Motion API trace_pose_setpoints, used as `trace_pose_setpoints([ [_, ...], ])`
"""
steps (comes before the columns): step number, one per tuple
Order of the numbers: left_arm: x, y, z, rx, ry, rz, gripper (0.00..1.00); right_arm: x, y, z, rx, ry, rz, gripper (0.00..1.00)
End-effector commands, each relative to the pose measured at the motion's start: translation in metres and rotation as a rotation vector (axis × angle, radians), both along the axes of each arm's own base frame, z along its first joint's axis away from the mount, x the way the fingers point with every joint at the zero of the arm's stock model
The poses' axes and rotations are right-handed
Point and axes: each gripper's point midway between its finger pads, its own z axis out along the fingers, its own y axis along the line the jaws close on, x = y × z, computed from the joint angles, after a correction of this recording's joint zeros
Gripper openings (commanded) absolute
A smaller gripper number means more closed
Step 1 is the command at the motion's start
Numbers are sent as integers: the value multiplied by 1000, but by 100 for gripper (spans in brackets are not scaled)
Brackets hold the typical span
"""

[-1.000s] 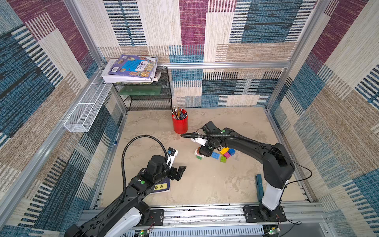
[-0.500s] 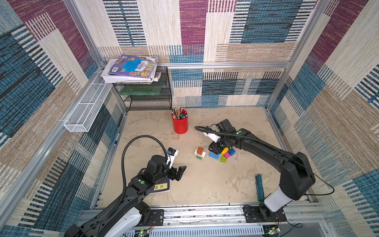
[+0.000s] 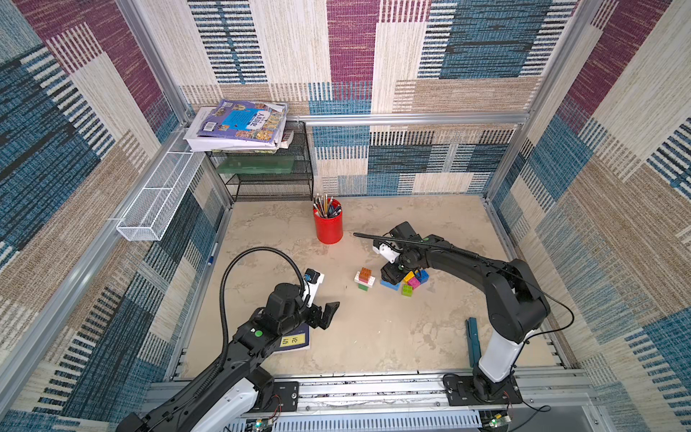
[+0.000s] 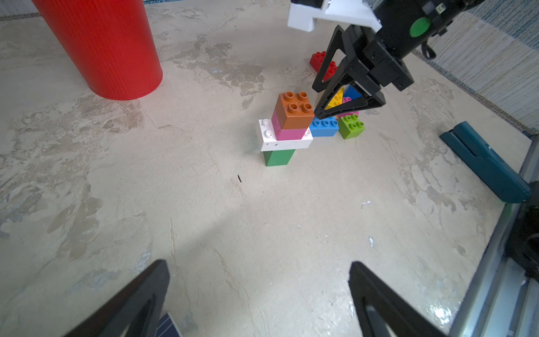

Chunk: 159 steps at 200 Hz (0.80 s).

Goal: Assemble the letter f with lego
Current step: Pick up the lego brick from the center of the board.

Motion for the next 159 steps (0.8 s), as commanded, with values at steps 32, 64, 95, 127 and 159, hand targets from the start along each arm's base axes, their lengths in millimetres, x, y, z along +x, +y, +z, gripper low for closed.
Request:
trace_pose_setpoints([
  [32, -1, -3, 2, -13, -2, -13, 99, 2, 6, -11, 15, 28, 4, 64],
  [64, -1, -3, 2, -13, -2, -14, 99, 1, 5, -14, 9, 38, 5, 63],
  [95, -1, -3, 1, -11, -1, -14, 99, -3, 7, -18, 9, 58, 14, 61],
  [127, -1, -3, 1, -12, -1, -14, 99, -3, 7, -24, -3, 69, 13, 57],
  [159, -1, -3, 1, -12, 0, -14, 99, -1, 6, -26, -8, 77, 4, 52],
])
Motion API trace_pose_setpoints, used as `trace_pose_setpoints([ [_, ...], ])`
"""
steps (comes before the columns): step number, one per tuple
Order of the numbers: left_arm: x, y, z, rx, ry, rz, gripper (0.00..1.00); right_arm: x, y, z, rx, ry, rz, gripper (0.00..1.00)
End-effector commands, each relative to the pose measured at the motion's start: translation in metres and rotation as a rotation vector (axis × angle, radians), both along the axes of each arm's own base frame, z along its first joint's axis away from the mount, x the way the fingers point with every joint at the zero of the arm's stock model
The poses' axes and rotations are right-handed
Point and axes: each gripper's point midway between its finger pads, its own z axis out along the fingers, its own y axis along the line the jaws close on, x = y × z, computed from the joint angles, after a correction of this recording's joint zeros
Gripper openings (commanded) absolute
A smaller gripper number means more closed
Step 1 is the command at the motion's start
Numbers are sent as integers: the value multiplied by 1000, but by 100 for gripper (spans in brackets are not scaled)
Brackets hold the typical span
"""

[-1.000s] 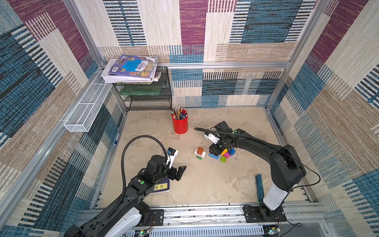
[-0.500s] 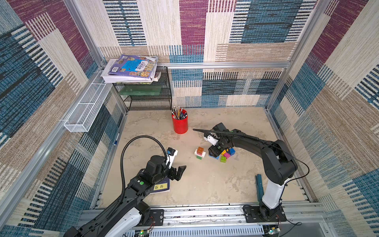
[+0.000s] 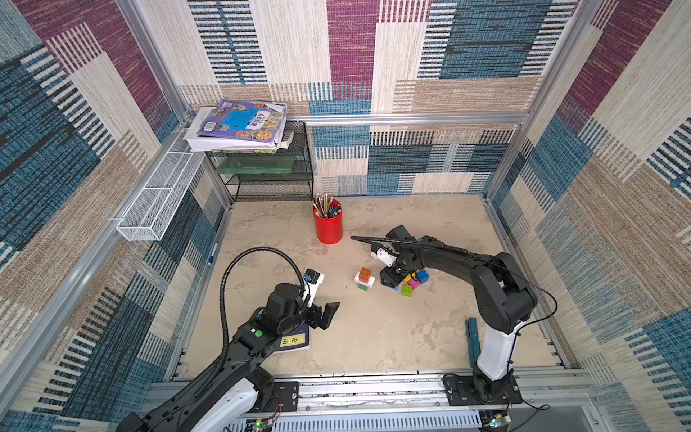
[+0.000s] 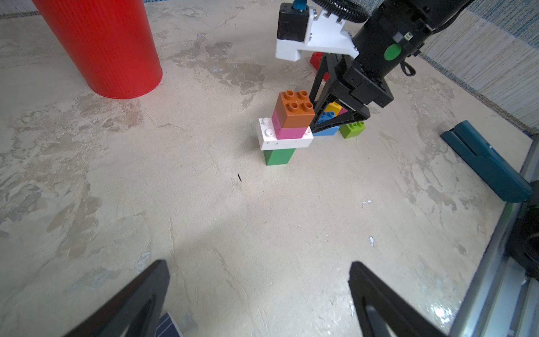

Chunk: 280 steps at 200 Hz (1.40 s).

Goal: Assemble the letter f with lego
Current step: Pick up the lego brick from the center of the board.

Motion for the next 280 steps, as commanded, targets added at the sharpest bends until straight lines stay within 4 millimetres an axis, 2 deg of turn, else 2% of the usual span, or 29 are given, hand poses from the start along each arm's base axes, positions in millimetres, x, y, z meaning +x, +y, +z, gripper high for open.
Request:
trace_pose_setpoints([
  [1, -1, -3, 2, -14, -3, -14, 99, 3, 2, 1, 8, -1, -6, 52],
  [176, -1, -3, 3, -15, -5, -13, 99, 6, -5, -6, -24, 10, -39, 38],
  [280, -1, -3, 3, -15, -6, -13, 99, 9, -5, -7, -29, 2, -50, 40],
])
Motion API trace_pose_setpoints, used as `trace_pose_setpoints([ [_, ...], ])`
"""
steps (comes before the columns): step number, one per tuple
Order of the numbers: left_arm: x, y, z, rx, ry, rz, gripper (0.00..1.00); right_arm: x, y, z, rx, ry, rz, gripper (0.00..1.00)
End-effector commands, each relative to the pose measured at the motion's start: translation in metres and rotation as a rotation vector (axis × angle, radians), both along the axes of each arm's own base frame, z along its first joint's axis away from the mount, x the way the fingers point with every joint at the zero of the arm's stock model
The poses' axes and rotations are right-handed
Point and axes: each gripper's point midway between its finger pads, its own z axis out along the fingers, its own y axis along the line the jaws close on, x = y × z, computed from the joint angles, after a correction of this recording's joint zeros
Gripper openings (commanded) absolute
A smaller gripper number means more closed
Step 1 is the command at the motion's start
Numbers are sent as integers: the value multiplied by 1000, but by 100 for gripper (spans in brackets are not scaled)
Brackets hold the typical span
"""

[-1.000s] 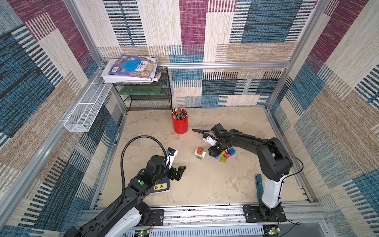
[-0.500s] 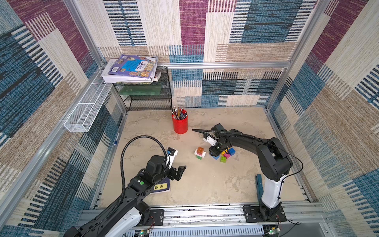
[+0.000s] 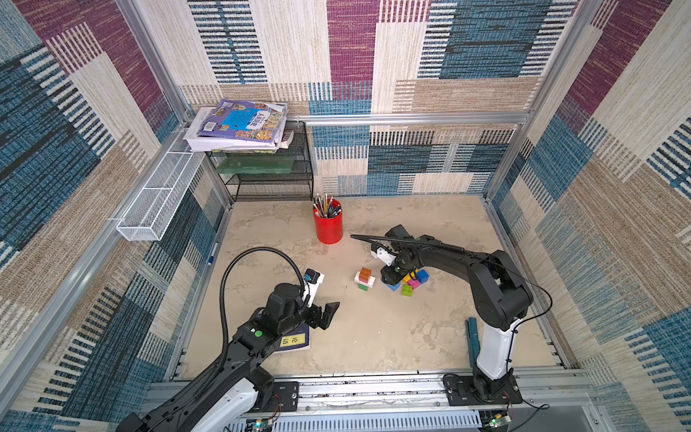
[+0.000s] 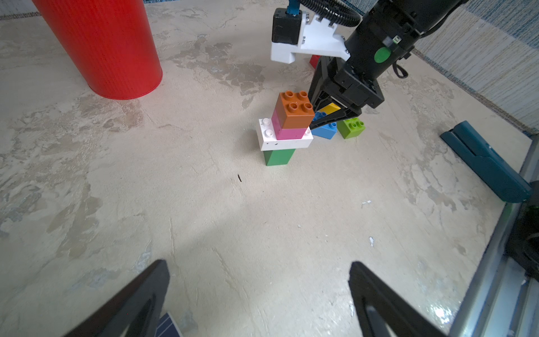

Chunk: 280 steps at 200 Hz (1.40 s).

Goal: Assemble the letter f with lego
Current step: Pick up the lego brick from the center of the board.

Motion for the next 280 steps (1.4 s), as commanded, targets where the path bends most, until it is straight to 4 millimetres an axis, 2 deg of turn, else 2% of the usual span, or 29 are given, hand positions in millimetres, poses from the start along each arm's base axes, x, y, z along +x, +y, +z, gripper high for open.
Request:
trace_pose_setpoints([
  [1, -1, -3, 3, -14, -4, -13, 99, 3, -2, -1, -19, -10, -13, 40],
  [81, -1, -3, 3, -13, -4, -13, 99, 0, 2, -9, -24, 5, -5, 40],
  [149, -1, -3, 2, -13, -3, -13, 99, 9, -2, 0, -21, -24, -40, 36],
  [172, -1, -3, 2, -13, -3, -13, 99, 15, -1, 9, -1, -36, -72, 30],
  [191, -1, -3, 2, -14, -2, -14, 99, 19, -1, 18, 11, -38, -104, 29],
  [227, -1, -4, 2, -15, -1, -17, 99, 21, 5, 44, 25, -36, -116, 31],
  [280, -2, -6, 4, -20, -2, -31, 99, 28, 26, 90, 17, -90, -39, 31],
])
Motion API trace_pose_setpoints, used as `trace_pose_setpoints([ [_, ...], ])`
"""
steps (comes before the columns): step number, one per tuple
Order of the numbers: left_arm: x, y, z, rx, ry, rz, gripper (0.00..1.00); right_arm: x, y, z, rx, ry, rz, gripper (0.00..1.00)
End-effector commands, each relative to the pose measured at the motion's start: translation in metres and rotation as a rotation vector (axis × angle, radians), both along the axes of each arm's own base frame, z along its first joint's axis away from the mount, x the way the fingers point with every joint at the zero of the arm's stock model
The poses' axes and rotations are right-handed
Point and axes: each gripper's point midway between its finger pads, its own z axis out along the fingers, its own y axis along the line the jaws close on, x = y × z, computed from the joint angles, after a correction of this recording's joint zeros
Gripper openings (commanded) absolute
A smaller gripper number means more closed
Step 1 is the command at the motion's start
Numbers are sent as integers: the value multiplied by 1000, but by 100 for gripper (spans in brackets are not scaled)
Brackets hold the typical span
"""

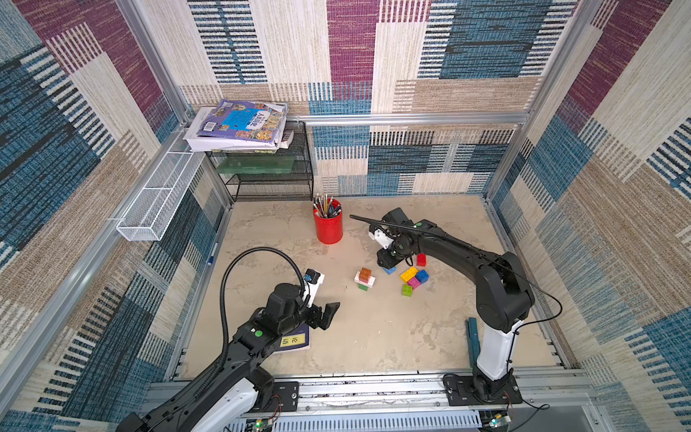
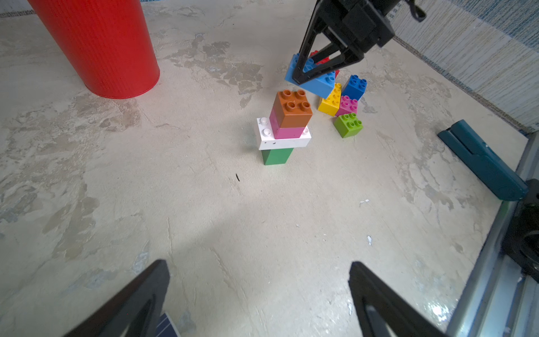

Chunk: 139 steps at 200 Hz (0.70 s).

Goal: Assemble the letter f with lego
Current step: Pick up the lego brick from the center of the board, then assemble the lego brick with the lego brick.

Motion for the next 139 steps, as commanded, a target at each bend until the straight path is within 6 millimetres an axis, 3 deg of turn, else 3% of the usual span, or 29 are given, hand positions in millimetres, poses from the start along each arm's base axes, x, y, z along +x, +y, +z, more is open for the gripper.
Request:
trace_pose_setpoints([
  [1, 0, -4, 4, -13, -8, -17, 99, -3, 1, 15, -35, 0, 25, 31],
  [67, -2, -3, 5, -15, -11, -16, 99, -5, 22, 48, -71, -34, 149, 30],
  [139, -1, -2, 4, -14, -11, -13, 99, -25, 47, 49, -97, -36, 262, 29],
])
